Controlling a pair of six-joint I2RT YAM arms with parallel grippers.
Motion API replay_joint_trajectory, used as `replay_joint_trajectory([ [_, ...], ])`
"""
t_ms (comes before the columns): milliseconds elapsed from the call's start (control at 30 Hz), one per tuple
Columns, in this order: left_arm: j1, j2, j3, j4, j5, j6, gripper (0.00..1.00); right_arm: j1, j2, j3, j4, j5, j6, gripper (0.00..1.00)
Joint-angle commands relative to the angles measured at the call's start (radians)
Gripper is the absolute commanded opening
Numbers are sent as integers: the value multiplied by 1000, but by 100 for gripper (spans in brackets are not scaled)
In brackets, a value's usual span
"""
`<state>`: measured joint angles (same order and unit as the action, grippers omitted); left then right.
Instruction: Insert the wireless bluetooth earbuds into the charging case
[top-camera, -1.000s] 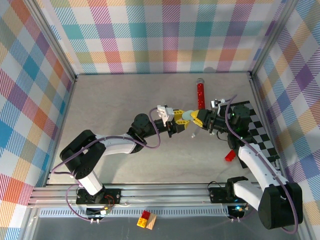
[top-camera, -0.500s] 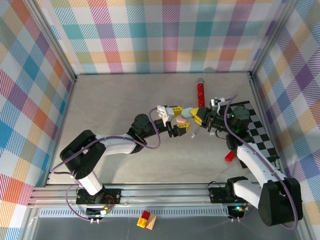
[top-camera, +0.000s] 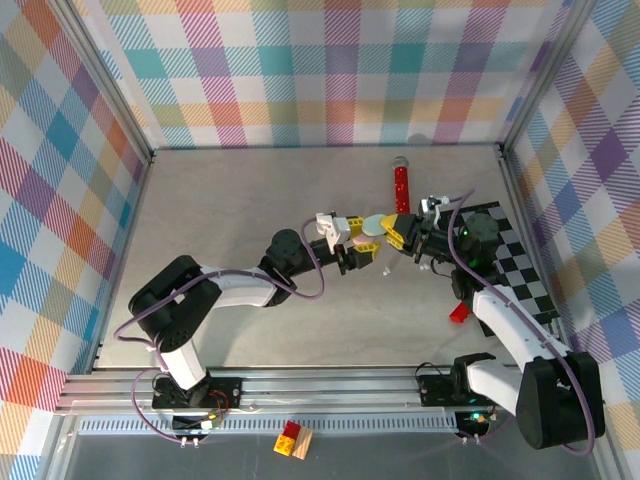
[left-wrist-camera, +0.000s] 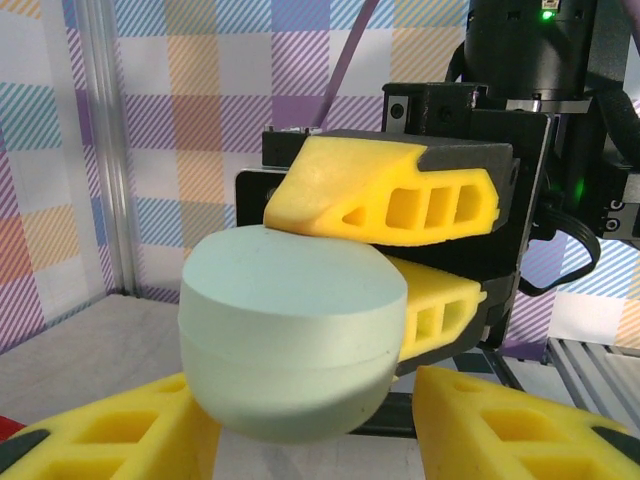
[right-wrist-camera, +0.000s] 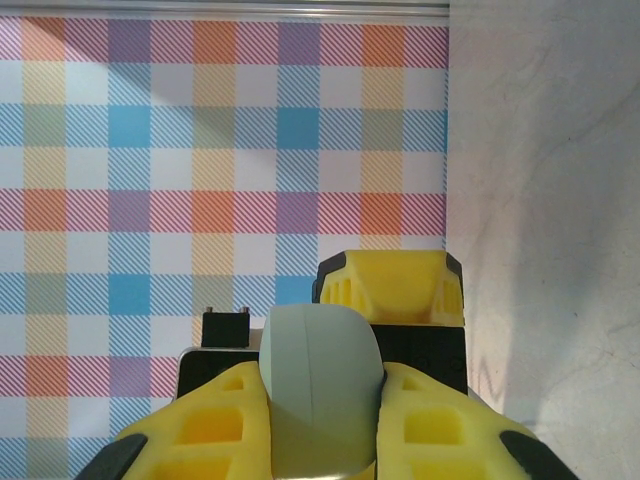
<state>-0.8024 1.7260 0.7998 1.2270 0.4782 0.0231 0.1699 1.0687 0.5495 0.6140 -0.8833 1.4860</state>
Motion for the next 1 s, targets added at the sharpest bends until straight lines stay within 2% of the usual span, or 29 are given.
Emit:
replay_joint_trajectory([
  [0,0,8,34,60,3,17,51,4,5,-7,63,-12,13,2],
  [400,1,16,55,60,2,20,48,5,16,-8,47,-12,1,1],
  [800,1,12,57,57,-18,23,51,6,13,-14,24,-11,-19,0],
  [967,2,12,56,53,-12,24,47,6,10,-11,24,-9,-19,0],
])
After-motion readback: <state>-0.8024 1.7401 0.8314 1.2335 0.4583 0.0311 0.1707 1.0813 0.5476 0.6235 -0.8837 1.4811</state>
